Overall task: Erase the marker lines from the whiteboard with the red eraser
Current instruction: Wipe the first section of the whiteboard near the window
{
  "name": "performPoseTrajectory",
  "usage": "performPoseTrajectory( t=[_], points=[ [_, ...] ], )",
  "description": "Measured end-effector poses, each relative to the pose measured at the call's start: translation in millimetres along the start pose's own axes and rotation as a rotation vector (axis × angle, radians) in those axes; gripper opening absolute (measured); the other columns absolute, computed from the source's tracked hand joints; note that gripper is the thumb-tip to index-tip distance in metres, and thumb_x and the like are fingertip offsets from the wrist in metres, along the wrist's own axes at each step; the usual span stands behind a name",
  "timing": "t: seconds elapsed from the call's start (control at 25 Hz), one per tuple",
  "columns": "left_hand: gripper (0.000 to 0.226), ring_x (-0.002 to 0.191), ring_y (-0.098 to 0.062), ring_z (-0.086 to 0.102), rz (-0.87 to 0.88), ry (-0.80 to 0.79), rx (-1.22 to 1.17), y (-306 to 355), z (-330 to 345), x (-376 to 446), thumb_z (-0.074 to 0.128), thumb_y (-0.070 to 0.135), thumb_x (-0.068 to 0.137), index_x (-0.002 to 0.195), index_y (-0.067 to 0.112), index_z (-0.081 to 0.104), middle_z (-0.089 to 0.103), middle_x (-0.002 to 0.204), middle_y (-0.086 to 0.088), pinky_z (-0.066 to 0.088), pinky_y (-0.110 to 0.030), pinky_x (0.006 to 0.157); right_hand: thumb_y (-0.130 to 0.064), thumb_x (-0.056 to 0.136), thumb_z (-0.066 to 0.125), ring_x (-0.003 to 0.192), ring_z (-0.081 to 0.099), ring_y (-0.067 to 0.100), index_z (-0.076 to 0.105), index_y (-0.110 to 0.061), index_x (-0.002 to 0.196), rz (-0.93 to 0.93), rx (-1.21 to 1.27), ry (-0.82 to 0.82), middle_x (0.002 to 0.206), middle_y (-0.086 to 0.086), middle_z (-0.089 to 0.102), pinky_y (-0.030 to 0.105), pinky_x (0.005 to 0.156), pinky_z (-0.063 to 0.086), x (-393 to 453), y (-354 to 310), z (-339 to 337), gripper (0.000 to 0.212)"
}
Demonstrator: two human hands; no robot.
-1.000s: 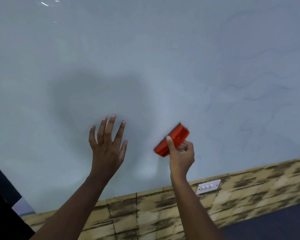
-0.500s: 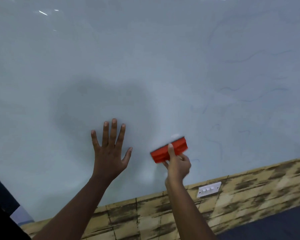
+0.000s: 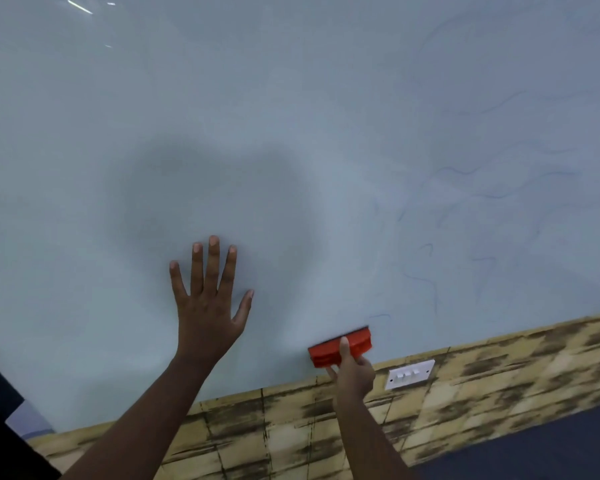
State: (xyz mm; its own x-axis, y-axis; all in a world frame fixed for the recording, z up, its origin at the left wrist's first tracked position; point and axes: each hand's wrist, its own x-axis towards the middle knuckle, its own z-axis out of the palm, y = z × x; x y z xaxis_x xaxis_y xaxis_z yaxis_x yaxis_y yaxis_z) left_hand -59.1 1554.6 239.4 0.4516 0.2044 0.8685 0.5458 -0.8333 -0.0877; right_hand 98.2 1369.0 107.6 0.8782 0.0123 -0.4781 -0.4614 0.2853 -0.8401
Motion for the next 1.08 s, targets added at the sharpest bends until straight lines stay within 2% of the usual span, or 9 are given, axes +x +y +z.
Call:
performPoseTrajectory(
  t=[0.08,0.24,0.4,0.52,0.6,0.72,0.88,0.96,1.08],
  points=[
    [0.084,0.165,-0.040,0.009,-0.017,-0.001,0.011,3.5,1.3,-2.2,0.057,0.047,0.103,0.169,0.008,0.023,0.010,0.178,-0.019,0.005,-0.068,0.129,-0.027,0.088,0.080,0.094,0.071,0.033,0.066,0.005,0.107,0.120,0.008,-0.014,0.109,0.023,0.071,0.045,0.076,0.064,15.3,13.5,-14.2,0.040],
    [0.086,0.164,-0.041,0.009,-0.052,-0.024,0.012,8.7,1.2,-4.9,0.057,0.047,0.103,0.170,0.009,0.019,0.009,0.177,-0.020,0.004,-0.068,0.129,-0.019,0.087,0.081,0.105,0.070,0.039,0.065,0.005,0.103,0.231,-0.013,-0.101,0.114,0.025,0.070,0.033,0.055,0.062,34.6,19.1,-32.8,0.033],
    [0.087,0.165,-0.040,0.008,-0.046,-0.073,0.028,8.8,-6.7,-7.3,0.054,0.050,0.104,0.170,0.010,0.016,0.007,0.178,-0.019,0.004,-0.065,0.130,-0.018,0.085,0.082,0.106,0.070,0.038,0.064,0.005,0.106,0.245,0.030,-0.121,0.118,0.026,0.069,0.033,0.056,0.063,33.9,8.0,-36.3,0.036],
    [0.088,0.165,-0.037,0.007,-0.013,-0.129,0.056,1.5,-14.2,-12.8,0.053,0.050,0.104,0.171,0.013,0.012,0.004,0.179,-0.017,0.008,-0.063,0.131,-0.022,0.086,0.082,0.097,0.072,0.031,0.063,-0.001,0.095,0.182,0.128,-0.103,0.116,0.025,0.070,0.037,0.069,0.065,23.4,-31.7,-28.8,0.030],
    [0.088,0.166,-0.036,0.007,-0.046,-0.157,0.086,0.6,-16.8,-21.3,0.053,0.051,0.104,0.171,0.013,0.011,0.004,0.179,-0.017,0.011,-0.063,0.131,-0.026,0.084,0.084,0.092,0.073,0.028,0.066,-0.003,0.090,0.093,0.136,-0.107,0.107,0.022,0.073,0.040,0.078,0.064,12.6,-65.8,-15.7,0.030],
    [0.089,0.166,-0.035,0.006,-0.133,-0.188,0.123,10.0,-14.7,-43.0,0.058,0.046,0.104,0.171,0.012,0.011,0.004,0.178,-0.018,0.015,-0.064,0.130,-0.036,0.076,0.090,0.087,0.075,0.026,0.069,-0.001,0.090,-0.132,0.031,-0.205,0.094,0.017,0.075,0.040,0.074,0.065,-16.4,-92.5,10.2,0.043],
    [0.094,0.165,-0.034,0.008,-0.179,-0.180,0.092,11.5,-14.4,-64.2,0.075,0.028,0.097,0.170,0.010,0.018,0.010,0.178,-0.019,0.025,-0.063,0.126,-0.054,0.067,0.091,0.080,0.069,0.011,0.066,-0.014,0.098,-0.319,-0.252,-0.296,0.087,-0.004,0.071,0.029,0.069,0.057,-58.3,-52.9,31.9,0.057],
    [0.089,0.164,-0.036,0.015,-0.219,-0.171,0.063,4.8,-16.8,-74.8,0.075,0.021,0.097,0.169,0.008,0.024,0.016,0.177,-0.018,0.031,-0.060,0.122,-0.047,0.069,0.092,0.079,0.065,0.007,0.062,-0.015,0.101,-0.329,-0.323,-0.312,0.087,-0.009,0.067,0.020,0.064,0.048,-62.9,-16.2,30.1,0.054],
    [0.091,0.160,-0.040,0.025,-0.301,-0.201,0.041,-9.1,-24.7,-93.1,0.081,0.014,0.092,0.166,0.007,0.030,0.023,0.174,-0.020,0.037,-0.057,0.119,-0.039,0.072,0.092,0.083,0.065,0.008,0.062,-0.014,0.105,-0.258,-0.359,-0.330,0.093,-0.006,0.068,0.016,0.064,0.044,-56.7,29.0,19.9,0.051]
  ],
)
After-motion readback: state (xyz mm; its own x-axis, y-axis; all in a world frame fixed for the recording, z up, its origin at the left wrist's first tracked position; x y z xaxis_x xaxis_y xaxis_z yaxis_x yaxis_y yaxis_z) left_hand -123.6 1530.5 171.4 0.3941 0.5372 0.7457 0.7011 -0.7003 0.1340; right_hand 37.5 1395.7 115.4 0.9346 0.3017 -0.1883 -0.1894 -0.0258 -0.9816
